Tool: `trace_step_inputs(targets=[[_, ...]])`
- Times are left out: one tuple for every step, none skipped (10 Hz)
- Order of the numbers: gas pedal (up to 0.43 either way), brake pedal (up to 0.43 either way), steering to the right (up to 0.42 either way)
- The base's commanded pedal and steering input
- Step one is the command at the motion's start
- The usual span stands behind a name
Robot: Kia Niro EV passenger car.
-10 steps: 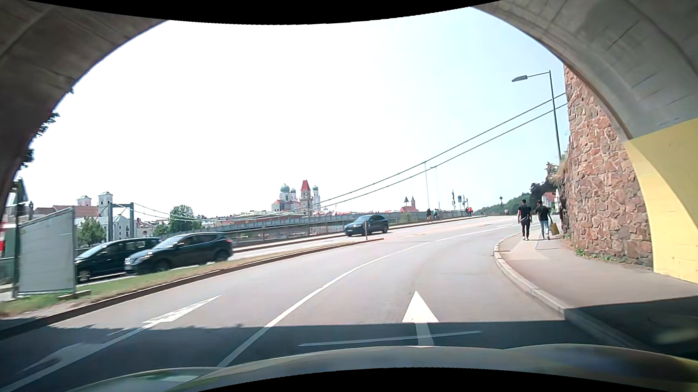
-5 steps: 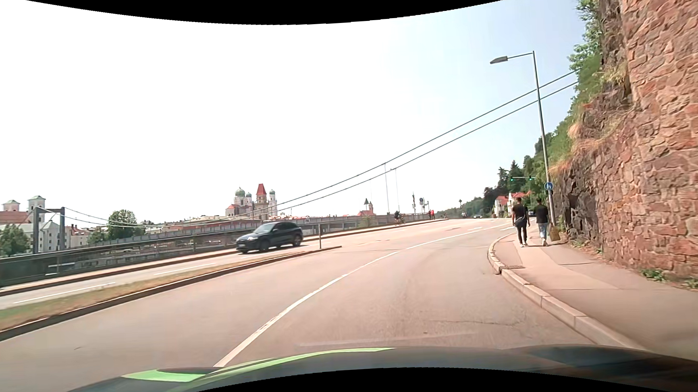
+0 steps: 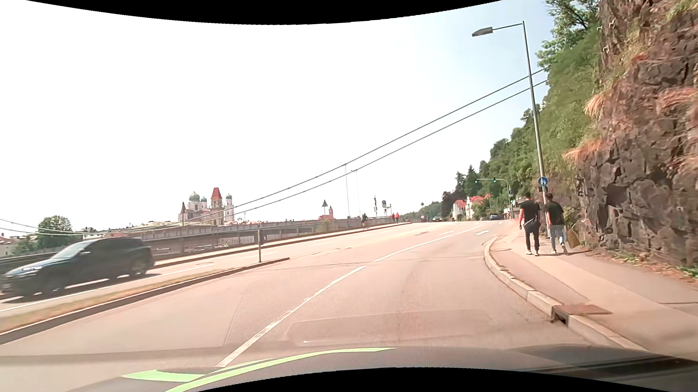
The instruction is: Follow the waypoints while adhering to traffic rules and regulations
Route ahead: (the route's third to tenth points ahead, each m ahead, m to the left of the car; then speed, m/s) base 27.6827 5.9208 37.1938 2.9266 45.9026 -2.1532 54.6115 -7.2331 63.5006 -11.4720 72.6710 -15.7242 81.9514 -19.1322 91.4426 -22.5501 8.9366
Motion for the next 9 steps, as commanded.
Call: trace_step_inputs(targets=[[0.067,0.0,0.11],[0.067,0.0,0.11],[0.067,0.0,0.11],[0.067,0.0,0.11],[0.067,0.0,0.112],[0.079,0.0,0.112],[0.079,0.0,0.113],[0.079,0.0,0.115],[0.087,0.0,0.116]])
